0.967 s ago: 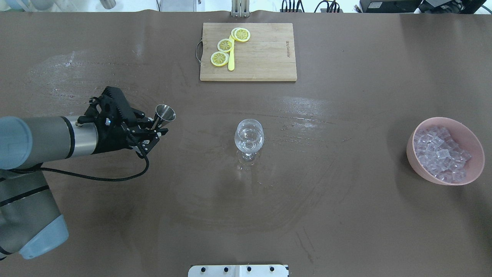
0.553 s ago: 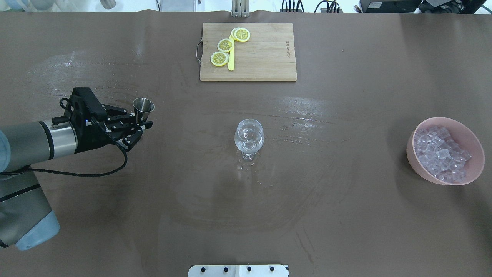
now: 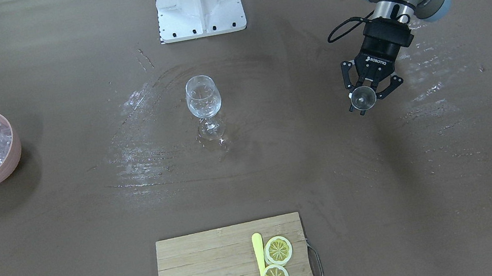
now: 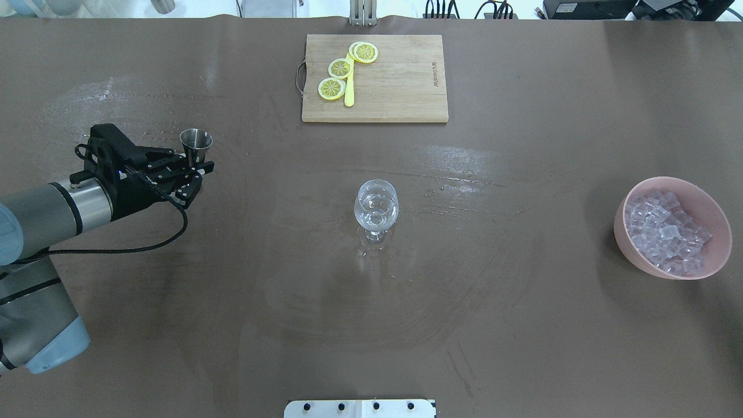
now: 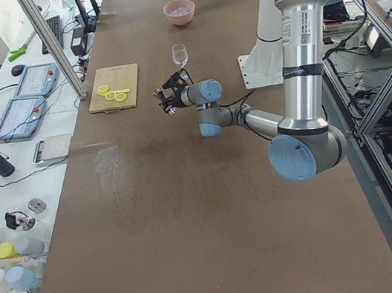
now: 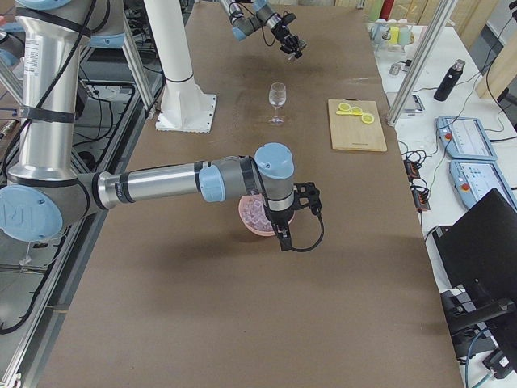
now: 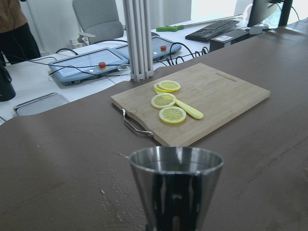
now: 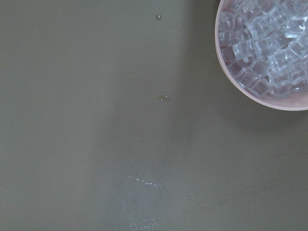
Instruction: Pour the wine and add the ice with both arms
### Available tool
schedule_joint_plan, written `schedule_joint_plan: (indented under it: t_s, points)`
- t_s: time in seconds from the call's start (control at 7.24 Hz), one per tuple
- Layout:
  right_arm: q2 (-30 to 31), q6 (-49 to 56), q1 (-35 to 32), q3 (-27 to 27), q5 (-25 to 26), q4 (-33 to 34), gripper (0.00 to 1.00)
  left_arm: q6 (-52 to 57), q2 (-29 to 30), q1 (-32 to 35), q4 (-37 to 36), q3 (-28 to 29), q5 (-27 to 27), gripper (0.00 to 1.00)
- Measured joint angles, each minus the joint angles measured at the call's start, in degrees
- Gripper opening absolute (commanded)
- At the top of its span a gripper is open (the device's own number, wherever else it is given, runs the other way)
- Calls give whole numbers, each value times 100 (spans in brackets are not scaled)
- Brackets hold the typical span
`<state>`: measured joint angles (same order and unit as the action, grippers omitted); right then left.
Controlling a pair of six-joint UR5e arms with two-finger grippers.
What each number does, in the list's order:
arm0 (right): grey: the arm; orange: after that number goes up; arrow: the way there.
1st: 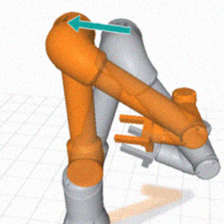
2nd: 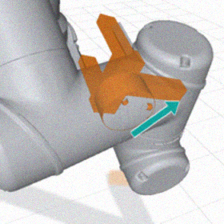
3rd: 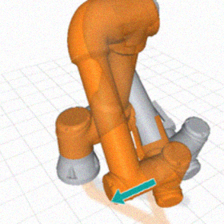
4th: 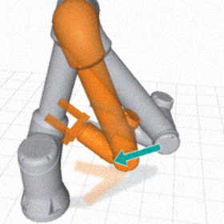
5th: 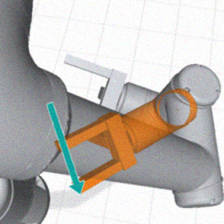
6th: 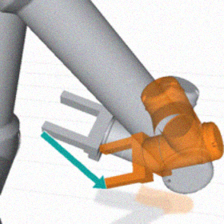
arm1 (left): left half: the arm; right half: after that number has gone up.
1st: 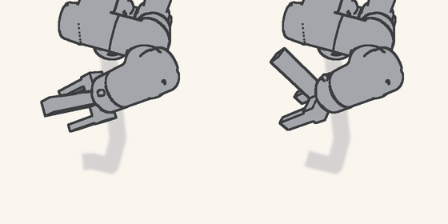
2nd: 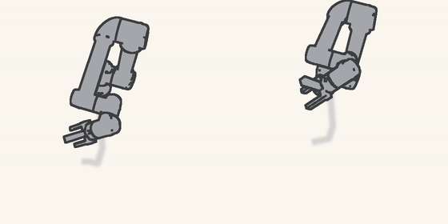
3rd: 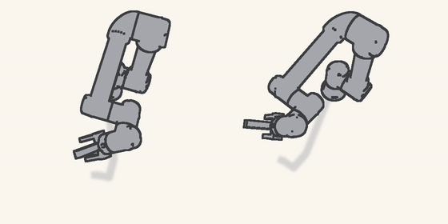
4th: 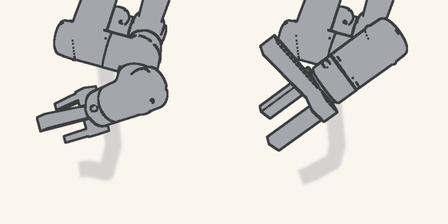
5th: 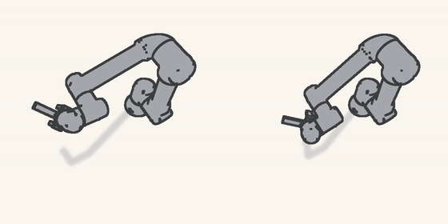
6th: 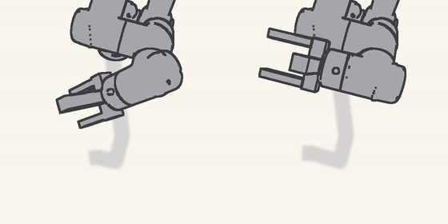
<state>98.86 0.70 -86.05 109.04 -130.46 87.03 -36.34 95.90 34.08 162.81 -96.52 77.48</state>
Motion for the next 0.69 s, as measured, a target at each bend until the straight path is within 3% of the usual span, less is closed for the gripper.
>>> schedule_joint_plan:
  t_s: [0.28, 0.69]
  points:
    - [-1, 0, 0, -17, 3, -24, 99, -142, 15, -177, -219, 84, -720, 0]
    - [1, 0, 0, -25, 3, -37, 99, -1082, 20, -555, -538, 112, -1204, 0]
